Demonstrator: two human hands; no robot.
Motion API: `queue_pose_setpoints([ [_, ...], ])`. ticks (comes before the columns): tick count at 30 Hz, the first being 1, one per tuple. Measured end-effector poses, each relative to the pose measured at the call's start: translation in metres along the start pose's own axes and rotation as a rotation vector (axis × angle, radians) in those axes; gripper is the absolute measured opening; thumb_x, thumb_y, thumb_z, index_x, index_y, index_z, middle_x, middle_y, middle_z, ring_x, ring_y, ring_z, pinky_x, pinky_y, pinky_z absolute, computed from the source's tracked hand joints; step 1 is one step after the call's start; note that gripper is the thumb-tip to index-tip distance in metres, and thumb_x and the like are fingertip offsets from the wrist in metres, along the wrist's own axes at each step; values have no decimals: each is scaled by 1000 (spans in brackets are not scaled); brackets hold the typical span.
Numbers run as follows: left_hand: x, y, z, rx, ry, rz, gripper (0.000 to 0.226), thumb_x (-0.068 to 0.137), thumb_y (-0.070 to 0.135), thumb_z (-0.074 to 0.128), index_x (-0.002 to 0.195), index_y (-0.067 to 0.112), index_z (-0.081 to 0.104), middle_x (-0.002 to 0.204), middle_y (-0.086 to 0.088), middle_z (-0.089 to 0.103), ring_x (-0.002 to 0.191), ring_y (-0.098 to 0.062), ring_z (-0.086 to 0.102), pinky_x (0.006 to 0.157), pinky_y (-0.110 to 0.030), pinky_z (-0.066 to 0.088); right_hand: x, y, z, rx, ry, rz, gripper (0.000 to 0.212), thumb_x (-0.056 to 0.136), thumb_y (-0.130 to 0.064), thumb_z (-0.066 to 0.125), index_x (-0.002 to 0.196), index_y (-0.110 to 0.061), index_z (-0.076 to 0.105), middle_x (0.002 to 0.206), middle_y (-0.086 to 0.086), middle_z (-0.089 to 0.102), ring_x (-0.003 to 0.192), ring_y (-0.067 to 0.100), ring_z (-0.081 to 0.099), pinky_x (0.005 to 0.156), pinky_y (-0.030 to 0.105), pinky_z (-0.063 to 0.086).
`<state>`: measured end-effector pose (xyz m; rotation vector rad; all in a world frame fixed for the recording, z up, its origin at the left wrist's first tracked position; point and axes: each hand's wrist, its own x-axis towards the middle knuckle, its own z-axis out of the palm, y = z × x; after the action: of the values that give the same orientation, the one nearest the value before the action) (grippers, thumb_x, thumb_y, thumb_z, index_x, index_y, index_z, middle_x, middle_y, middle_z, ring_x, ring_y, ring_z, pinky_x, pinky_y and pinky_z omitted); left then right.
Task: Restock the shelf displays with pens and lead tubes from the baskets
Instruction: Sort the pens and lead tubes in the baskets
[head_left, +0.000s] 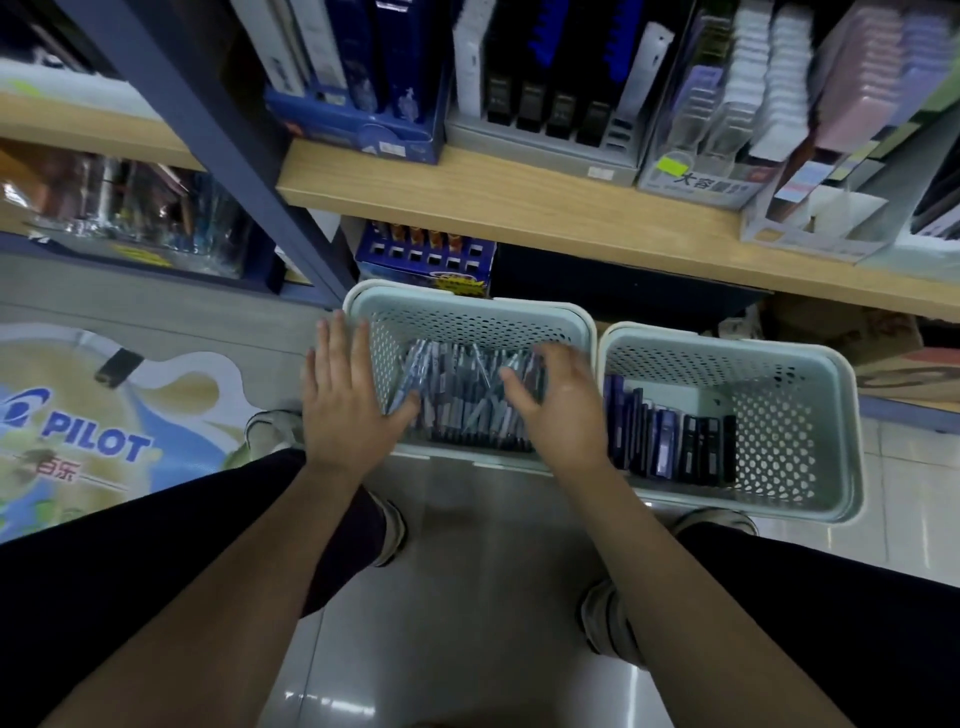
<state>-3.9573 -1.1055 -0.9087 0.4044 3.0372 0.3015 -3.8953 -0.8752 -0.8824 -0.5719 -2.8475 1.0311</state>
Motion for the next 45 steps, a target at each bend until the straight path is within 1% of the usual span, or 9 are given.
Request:
queue_pose_setpoints([
  [5,-8,-28,7,-120,-106,-25,129,71,93,40,159,4,8,166,-17,15,154,-29,13,121,-52,26,29,-18,47,94,-500,707,108,86,-61,68,155,1,13,149,19,42,129,33,52,101,38,47],
  [9,-9,-26,7,-154,-25,53,123,76,94,31,158,3,16,166,-15,17,154,-27,14,121,-52,24,42,-2,79,-53,-610,785,128,79,-71,66,152,11,1,151,25,38,126,35,55,100,41,51],
  [14,-9,-30,14,-144,3,67,115,81,88,31,159,6,17,167,-11,15,155,-25,12,122,-48,20,49,4,89,23,-576,790,103,85,-60,69,151,6,27,108,15,63,100,27,66,81,29,52],
  [22,-8,-28,16,-110,33,53,107,81,77,47,158,7,22,166,-13,18,153,-29,19,119,-52,29,53,9,94,13,-596,792,79,86,-52,73,137,5,51,68,5,53,57,15,51,50,24,41],
  [28,-8,-29,16,-110,24,47,107,82,78,46,159,8,18,167,-12,15,154,-28,16,118,-56,29,55,4,89,66,-559,799,86,88,-40,75,150,1,32,90,14,65,77,22,65,68,28,53],
  [31,-8,-29,17,-111,24,42,107,82,78,48,159,9,18,167,-12,15,154,-28,16,118,-57,28,56,2,97,121,-555,846,72,86,-39,77,140,-2,45,104,13,68,71,19,63,66,32,58],
  [37,-8,-29,17,-103,24,34,107,82,78,48,159,10,19,167,-11,14,154,-28,15,120,-54,24,58,4,106,141,-613,901,59,83,-46,77,120,-2,65,74,4,67,38,7,59,26,13,30],
  [42,-9,-29,20,-108,49,36,105,82,75,52,158,9,22,167,-11,17,153,-29,18,119,-53,27,59,4,96,196,-586,904,71,84,-38,79,134,1,49,106,13,72,73,17,68,50,20,46],
  [45,-8,-30,22,-107,62,38,104,83,73,54,158,9,24,166,-12,18,153,-30,21,118,-53,29,65,1,95,206,-786,854,45,97,-45,61,110,-2,67,109,12,72,62,14,53,52,24,43],
])
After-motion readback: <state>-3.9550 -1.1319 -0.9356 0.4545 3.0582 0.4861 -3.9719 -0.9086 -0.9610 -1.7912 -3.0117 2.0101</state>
